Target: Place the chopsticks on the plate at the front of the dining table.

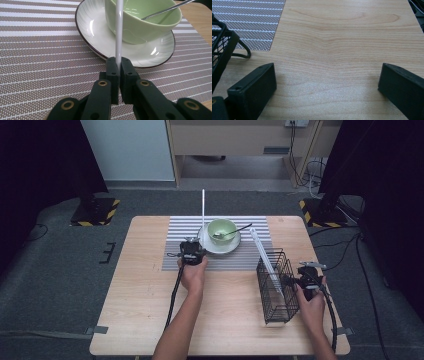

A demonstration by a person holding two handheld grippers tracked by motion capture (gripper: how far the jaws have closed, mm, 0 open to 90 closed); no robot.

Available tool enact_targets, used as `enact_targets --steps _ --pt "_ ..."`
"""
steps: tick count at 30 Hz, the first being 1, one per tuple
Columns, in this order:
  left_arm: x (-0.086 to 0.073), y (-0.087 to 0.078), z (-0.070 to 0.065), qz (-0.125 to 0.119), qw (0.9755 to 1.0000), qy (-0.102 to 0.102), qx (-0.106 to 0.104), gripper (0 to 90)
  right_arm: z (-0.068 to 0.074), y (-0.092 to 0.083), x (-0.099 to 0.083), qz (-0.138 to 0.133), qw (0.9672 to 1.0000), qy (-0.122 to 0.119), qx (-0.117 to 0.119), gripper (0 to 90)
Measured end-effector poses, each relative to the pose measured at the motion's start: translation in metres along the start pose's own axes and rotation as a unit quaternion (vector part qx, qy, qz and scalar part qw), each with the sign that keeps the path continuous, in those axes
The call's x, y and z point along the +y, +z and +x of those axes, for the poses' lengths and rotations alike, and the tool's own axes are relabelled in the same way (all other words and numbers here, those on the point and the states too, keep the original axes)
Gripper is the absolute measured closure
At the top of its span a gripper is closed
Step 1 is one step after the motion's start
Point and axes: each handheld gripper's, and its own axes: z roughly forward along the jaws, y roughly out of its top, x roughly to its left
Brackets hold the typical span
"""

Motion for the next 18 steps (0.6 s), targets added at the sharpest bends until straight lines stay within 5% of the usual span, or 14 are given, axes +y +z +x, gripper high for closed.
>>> enact_targets --steps 18 --pt "-0.0039 -0.0005 0.0031 0.004 0.9999 -0.003 0.011 86.2 0.0000 0.0000 0.0000 0.000 1.0000 0.000 0.000 1.8"
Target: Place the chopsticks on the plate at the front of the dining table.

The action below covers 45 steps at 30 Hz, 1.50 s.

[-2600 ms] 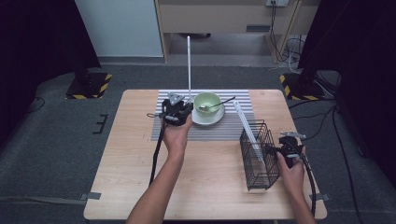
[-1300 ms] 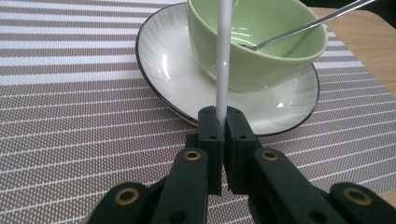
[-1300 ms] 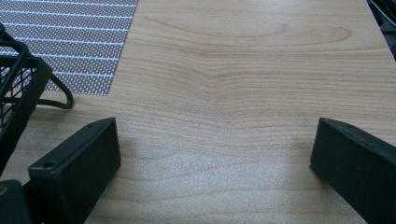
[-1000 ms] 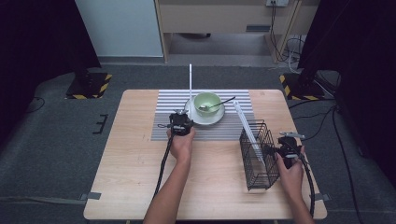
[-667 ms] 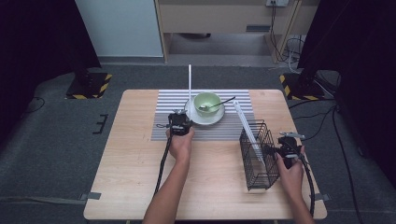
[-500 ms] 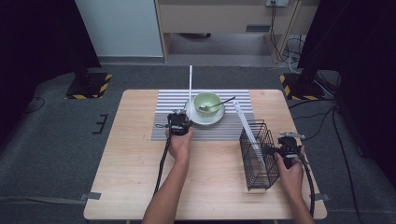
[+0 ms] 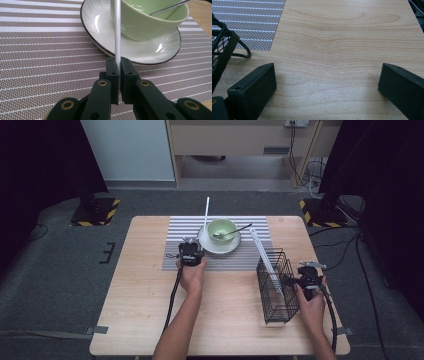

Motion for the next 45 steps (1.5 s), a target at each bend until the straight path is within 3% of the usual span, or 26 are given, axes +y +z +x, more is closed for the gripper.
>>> enact_targets --steps 31,45 --pt "0.000 -0.002 0.002 -0.007 0.9999 -0.006 0.008 86.1 0.000 0.000 0.000 0.000 1.0000 0.000 0.000 1.8" --pt "-0.009 0.003 0.009 0.004 0.9998 -0.013 0.013 86.1 0.000 0.000 0.000 0.000 1.0000 0.000 0.000 1.8"
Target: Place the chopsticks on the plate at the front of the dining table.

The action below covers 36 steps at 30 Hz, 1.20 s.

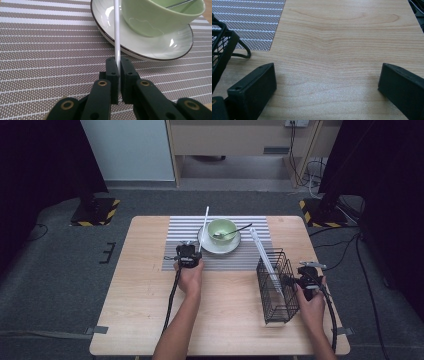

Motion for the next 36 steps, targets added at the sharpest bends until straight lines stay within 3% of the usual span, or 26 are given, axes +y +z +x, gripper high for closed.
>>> enact_targets --steps 10,16,22,36 --pt "-0.003 0.002 -0.003 0.006 1.0000 0.006 0.003 86.1 0.000 0.000 0.000 0.000 1.0000 0.000 0.000 1.8" --pt "-0.005 0.005 -0.002 0.008 1.0000 -0.003 0.002 86.1 0.000 0.000 0.000 0.000 1.0000 0.000 0.000 1.8" --pt "-0.008 0.007 -0.007 0.014 0.9999 0.003 0.003 86.1 0.000 0.000 0.000 0.000 1.0000 0.000 0.000 1.8" --pt "-0.011 0.011 -0.010 0.018 0.9998 -0.003 0.002 85.9 0.000 0.000 0.000 0.000 1.0000 0.000 0.000 1.9"
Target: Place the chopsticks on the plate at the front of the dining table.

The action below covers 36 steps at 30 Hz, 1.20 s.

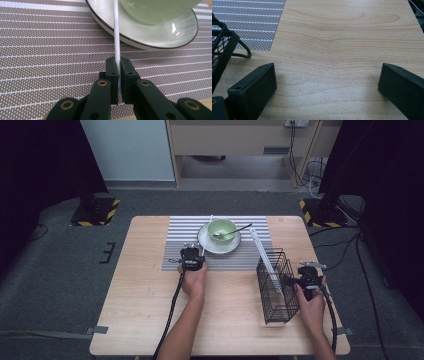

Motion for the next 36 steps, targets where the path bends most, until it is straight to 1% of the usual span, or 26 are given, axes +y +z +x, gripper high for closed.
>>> enact_targets --steps 13,17,20,23,36 --pt "0.000 -0.001 -0.005 -0.002 1.0000 -0.006 -0.002 85.1 0.000 0.000 0.000 0.000 1.0000 0.000 0.000 1.9" --pt "-0.001 -0.001 -0.007 -0.003 1.0000 -0.009 -0.001 82.0 0.000 0.000 0.000 0.000 1.0000 0.000 0.000 1.9" --pt "-0.004 0.000 -0.010 -0.003 1.0000 -0.006 -0.004 78.8 0.000 0.000 0.000 0.000 1.0000 0.001 0.000 1.9" --pt "-0.005 0.001 -0.011 -0.002 0.9999 -0.007 -0.007 79.0 0.000 0.000 0.000 0.000 1.0000 0.000 0.000 1.9" --pt "-0.006 0.002 -0.020 -0.006 0.9998 0.003 -0.019 79.1 0.000 0.000 0.000 0.000 1.0000 0.000 0.000 1.9"
